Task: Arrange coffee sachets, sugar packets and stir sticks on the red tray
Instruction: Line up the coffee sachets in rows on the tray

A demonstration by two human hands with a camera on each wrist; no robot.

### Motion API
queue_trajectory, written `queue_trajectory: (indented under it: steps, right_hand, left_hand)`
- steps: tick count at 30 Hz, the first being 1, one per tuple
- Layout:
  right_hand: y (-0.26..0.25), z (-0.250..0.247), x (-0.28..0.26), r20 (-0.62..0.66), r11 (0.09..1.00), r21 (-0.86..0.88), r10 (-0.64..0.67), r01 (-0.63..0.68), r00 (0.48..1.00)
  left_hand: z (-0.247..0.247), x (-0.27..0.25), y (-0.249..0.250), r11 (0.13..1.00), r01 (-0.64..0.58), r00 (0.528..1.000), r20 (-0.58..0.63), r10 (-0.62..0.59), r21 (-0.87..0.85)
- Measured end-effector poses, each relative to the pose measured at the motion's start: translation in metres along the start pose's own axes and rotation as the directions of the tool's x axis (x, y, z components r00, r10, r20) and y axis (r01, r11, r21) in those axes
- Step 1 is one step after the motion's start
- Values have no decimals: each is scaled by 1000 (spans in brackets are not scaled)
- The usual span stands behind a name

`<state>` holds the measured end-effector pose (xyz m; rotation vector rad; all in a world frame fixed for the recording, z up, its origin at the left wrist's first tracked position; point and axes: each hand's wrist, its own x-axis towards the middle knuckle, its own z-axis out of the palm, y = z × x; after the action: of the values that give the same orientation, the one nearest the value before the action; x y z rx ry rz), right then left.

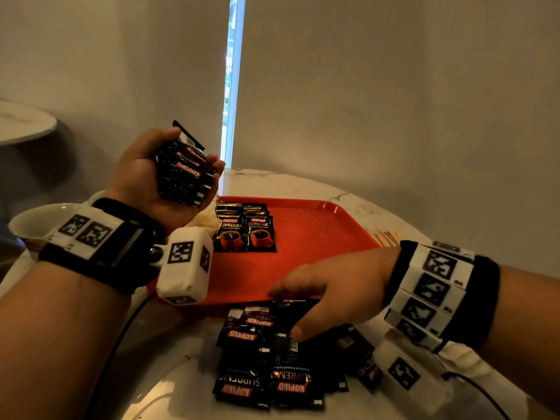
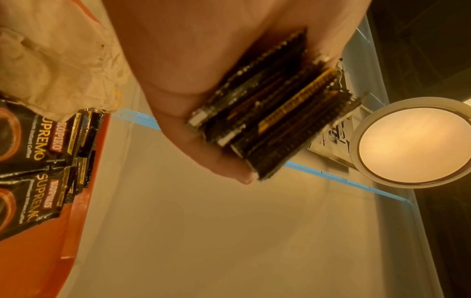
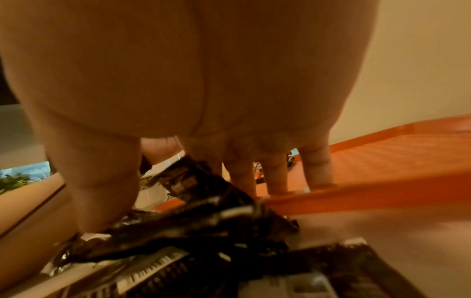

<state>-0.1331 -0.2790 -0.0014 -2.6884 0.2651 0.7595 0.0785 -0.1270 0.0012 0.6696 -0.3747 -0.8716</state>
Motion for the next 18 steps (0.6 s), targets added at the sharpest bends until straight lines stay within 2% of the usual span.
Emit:
queue_trajectory:
  steps: [4, 9, 11, 13, 14, 16, 18]
  right_hand:
    - [-1, -4, -2, 19, 999, -23, -30, 31, 999]
    - [7, -10, 0, 79, 997, 73, -45, 40, 996]
    - [9, -20, 3, 48, 992, 117, -60, 54, 997]
    - [7, -35, 8, -136, 965, 222, -114, 143, 984]
    - [3, -45, 10, -277, 933, 293, -128, 211, 952]
    - [-2, -66, 19, -543, 853, 358, -140, 379, 828]
    - [-9, -86, 28, -674, 785, 355, -161, 507, 721]
  left_hand:
    - [1, -1, -1, 1000, -2, 1000, -14, 2, -8]
    - [6, 0, -8, 998, 64, 998, 10, -64, 13]
    - [6, 1, -12, 996, 85, 996, 30, -86, 33]
    - [6, 3, -15, 993, 103, 994, 40, -106, 58]
    - [6, 4, -17, 991, 111, 992, 45, -114, 74]
    - [4, 6, -20, 989, 112, 991, 57, -118, 101]
    - [3, 8, -22, 987, 113, 990, 74, -122, 111]
